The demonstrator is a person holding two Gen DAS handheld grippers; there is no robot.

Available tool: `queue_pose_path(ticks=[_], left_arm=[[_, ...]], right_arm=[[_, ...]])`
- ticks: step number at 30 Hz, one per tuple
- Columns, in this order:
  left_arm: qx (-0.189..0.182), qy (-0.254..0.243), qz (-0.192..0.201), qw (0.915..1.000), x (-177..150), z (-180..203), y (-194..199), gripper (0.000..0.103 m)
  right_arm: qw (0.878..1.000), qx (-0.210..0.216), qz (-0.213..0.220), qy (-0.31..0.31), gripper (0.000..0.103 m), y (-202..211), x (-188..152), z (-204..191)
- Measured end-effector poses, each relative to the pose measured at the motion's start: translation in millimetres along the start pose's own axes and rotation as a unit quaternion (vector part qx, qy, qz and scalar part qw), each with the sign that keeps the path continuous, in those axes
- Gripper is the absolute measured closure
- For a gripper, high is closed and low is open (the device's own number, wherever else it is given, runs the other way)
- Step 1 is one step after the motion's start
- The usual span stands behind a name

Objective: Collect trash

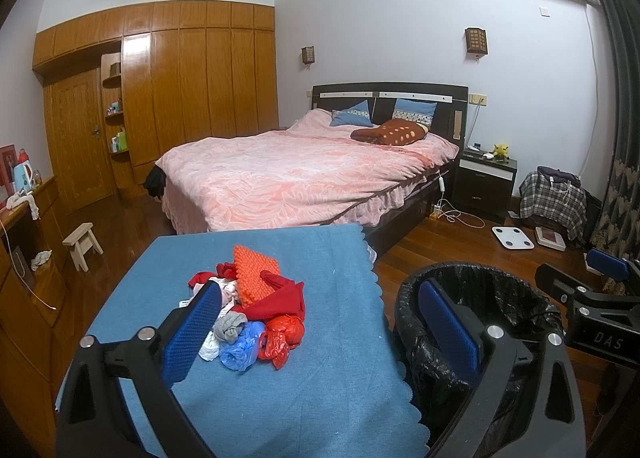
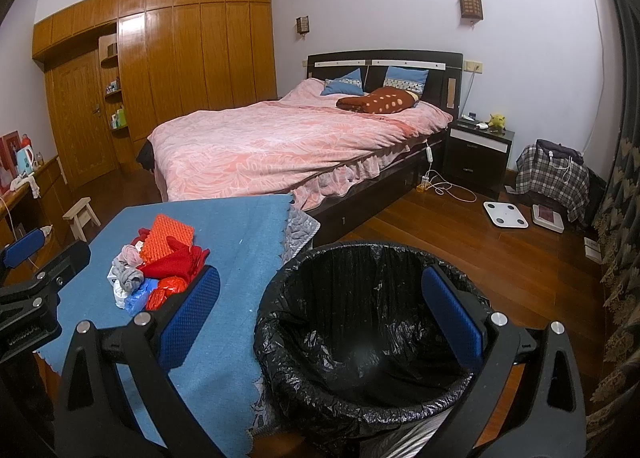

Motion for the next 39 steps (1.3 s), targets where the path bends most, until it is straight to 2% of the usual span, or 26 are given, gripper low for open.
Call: queue_pose_path(ticks=[39], left_arm=[[0.002,0.006,-0.004,1.0,-7,-5,-7,0.006]], right_arm=[[1.0,0.008,-0.003,-0.001,0.005,-6,1,-13]])
Point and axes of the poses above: each gripper's, at about its wrist camera, not at the fingertips, and y roughly against the way its jaws point, z to its right, x to its top, the point moved 2 cm from there along -y, roughly the way its jaws point, and after that the axes turned 2 degrees about -x, right-handed, at the moved point
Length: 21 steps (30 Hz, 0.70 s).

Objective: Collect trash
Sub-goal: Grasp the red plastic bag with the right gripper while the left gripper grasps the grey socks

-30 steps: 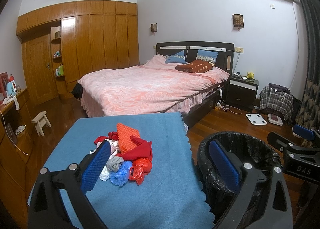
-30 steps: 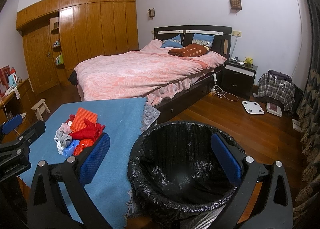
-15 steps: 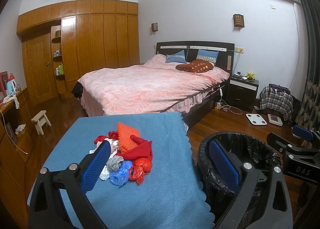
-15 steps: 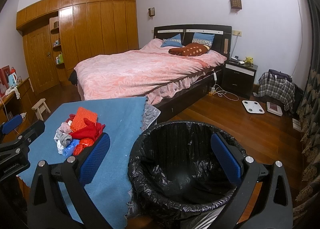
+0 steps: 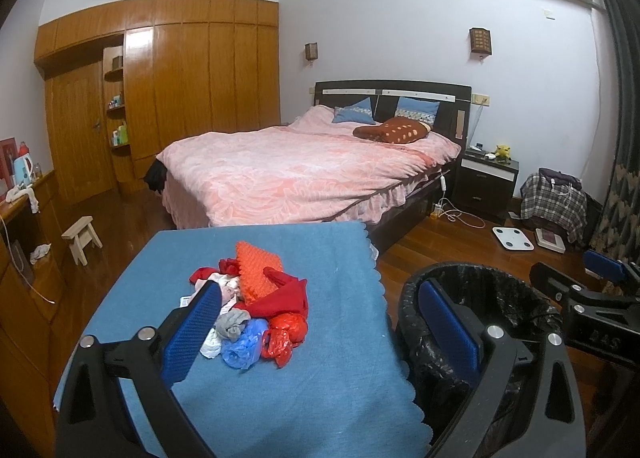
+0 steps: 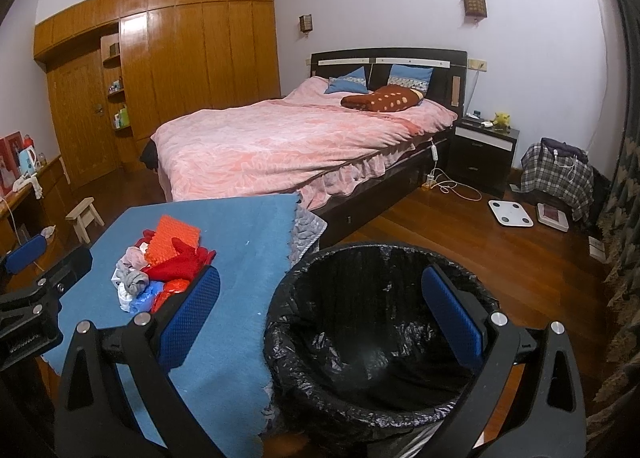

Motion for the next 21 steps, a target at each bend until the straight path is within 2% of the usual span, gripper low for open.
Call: queue_pose_path(ticks=[8,19,21], left_arm=[[0.008,0.014,-0.016,0.9997,2,-15,-3,0.006],[0.055,0.042,-0.036,0.997,-6,-60,-17,0.006],[0.067,0.043,-0.028,0.9964,-9,-74,-21,0.006]], right_arm=[[1.0,0.013,-0.005,0.01,0.005,-16,3,-21],[0.998,0.048,-0.022,0.039,0.005,-45,7,-70],[0.997,0.054,-0.025,0.044,0.005,-51,7,-79]])
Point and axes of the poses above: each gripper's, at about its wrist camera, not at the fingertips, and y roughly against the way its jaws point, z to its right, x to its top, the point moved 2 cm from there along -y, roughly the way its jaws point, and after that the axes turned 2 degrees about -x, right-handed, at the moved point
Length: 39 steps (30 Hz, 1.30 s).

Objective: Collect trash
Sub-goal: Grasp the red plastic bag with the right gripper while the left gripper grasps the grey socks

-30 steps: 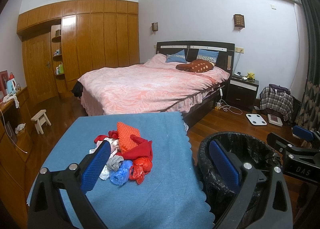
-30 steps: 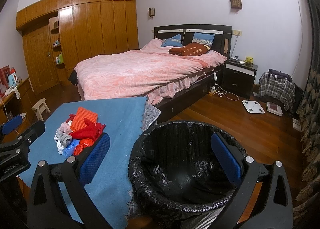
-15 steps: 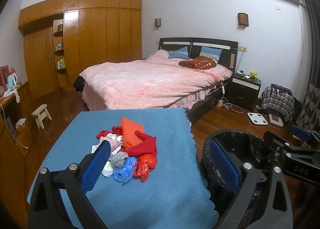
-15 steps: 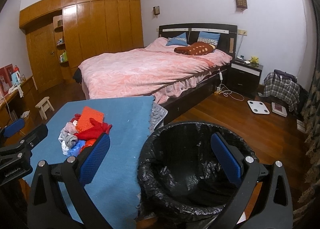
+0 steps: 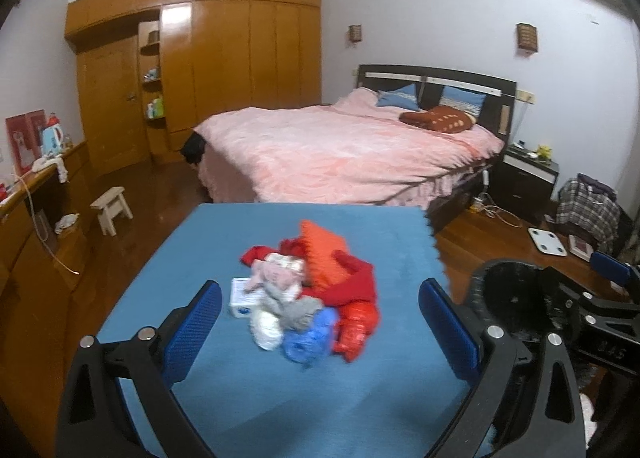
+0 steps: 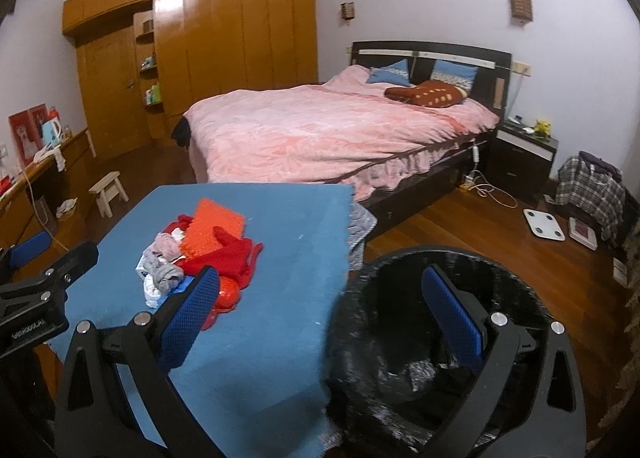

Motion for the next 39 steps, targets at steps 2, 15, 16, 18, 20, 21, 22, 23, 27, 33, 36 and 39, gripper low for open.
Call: queue_pose_path(ticks=[2,15,16,18,20,21,22,23,27,33,36,39], left_arm=[[0.005,0.004,0.017,0.9998,-4,-11,-5,0.006],[0.044,-0.002,0.007,0.999,-29,-77,-73,0.006],[0.044,-0.002,0.0,0.999,-32,-80,-80,0.006],[0.045,-0.002,-0.015,0.9989,-39,-87,-92,0.006],[0.044,-0.001,-0.02,0.9988,-44,-91,-98,0.006],[0.043,0.001,-0.023,0.9988,-47,-94,-102,0.006],[0.042,0.001,-0.025,0.9988,-48,-96,-105,0.006],[0.042,0.0,-0.027,0.9988,-50,-96,-107,0.006],[0.035,-0.002,-0.031,0.9989,-56,-102,-114,0.006],[0.025,0.008,-0.043,0.9987,-62,-108,-121,0.006],[0.023,0.013,-0.048,0.9985,-64,-109,-126,0.006],[0.019,0.015,-0.052,0.9983,-64,-107,-129,0.006]], right_arm=[[1.0,0.007,0.001,0.004,0.005,-10,0,-9],[0.999,0.039,-0.023,0.008,0.005,-111,-35,-70],[0.999,0.042,-0.029,0.008,0.005,-117,-37,-73],[0.998,0.043,-0.041,0.017,0.005,-132,-43,-85],[0.997,0.045,-0.051,0.026,0.005,-143,-45,-95],[0.997,0.046,-0.055,0.029,0.005,-149,-46,-99],[0.997,0.047,-0.059,0.03,0.005,-153,-47,-101],[0.996,0.047,-0.064,0.031,0.005,-157,-48,-104],[0.994,0.049,-0.087,0.045,0.008,-174,-56,-116],[0.988,0.075,-0.126,0.044,0.028,-189,-64,-122],[0.983,0.107,-0.143,0.037,0.05,-192,-67,-122],[0.981,0.123,-0.149,0.028,0.058,-190,-67,-121]])
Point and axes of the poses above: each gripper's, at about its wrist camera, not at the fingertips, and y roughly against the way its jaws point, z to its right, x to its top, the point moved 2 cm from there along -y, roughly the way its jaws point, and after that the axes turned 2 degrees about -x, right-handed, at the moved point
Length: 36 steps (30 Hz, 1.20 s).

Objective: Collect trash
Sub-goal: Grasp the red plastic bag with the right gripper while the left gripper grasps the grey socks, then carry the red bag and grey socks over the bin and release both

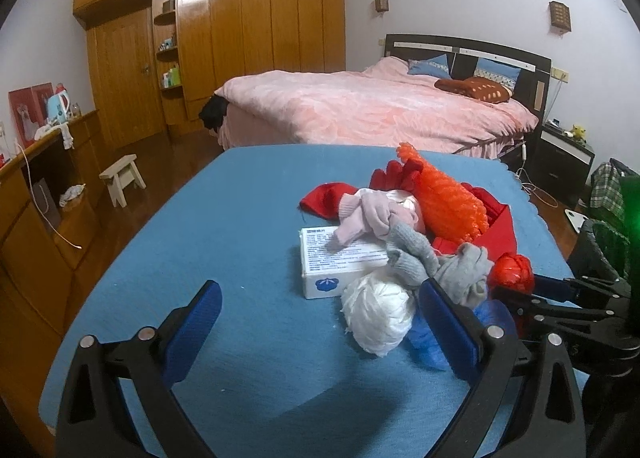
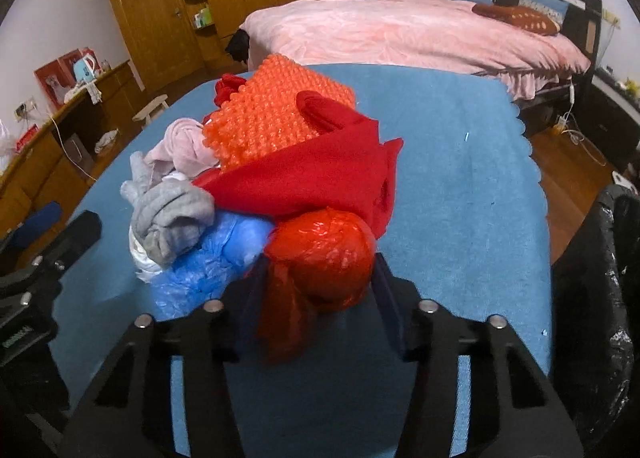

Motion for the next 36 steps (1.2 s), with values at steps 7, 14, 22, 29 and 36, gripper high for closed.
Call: queue_pose_path(ticks=[7,14,22,29,36], left_arm=[[-0.024,-0.007,-0.002,0.9997,1,24,-4,0.006],[-0.052,-0.021,-0.01,0.9984,2,53,-15,0.019],[-0.059,-0.032,-0.044,0.9968,-2,73,-38,0.056],[-0.059,-0.024,-0.038,0.9973,0,71,-30,0.064],[-0.056,-0.013,-0.023,0.9981,17,67,-6,0.064]], right_arm=[[1.0,-0.01,0.006,0.018,0.059,20,-4,8],[1.0,-0.028,0.013,0.0,0.059,37,-10,34],[0.999,-0.036,0.017,-0.027,0.059,41,-8,58],[0.999,-0.034,0.028,-0.015,0.059,48,-6,56],[0.999,-0.031,0.041,-0.015,0.058,61,-1,55]])
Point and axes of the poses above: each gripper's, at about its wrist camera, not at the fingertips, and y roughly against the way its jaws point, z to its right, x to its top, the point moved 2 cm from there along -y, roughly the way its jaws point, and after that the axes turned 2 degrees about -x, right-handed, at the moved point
